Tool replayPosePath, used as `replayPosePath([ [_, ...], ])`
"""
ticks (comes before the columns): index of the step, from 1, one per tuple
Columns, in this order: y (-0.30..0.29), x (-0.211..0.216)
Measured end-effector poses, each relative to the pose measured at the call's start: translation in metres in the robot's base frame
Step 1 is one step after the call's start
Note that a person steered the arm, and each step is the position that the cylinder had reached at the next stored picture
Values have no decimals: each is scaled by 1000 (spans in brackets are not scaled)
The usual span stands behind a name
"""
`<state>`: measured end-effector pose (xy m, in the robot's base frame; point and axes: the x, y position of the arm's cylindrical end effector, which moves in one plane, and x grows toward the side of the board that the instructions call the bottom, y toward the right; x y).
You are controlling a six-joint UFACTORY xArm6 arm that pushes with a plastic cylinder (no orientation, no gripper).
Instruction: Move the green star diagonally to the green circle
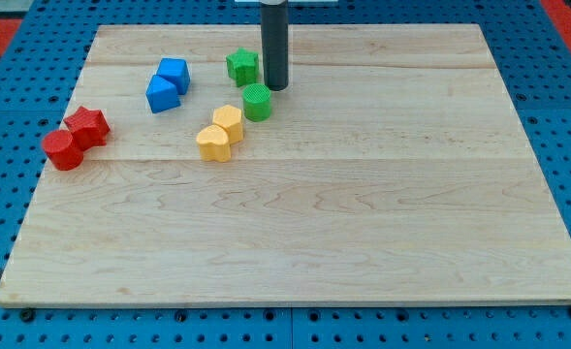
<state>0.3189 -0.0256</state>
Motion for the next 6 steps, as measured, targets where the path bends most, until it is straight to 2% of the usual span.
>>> replayPosePath([
  [1,-57,-2],
  [2,-99,-21],
  [3,-52,-49],
  [4,19,-39],
  [5,-76,-14],
  [6,-67,34],
])
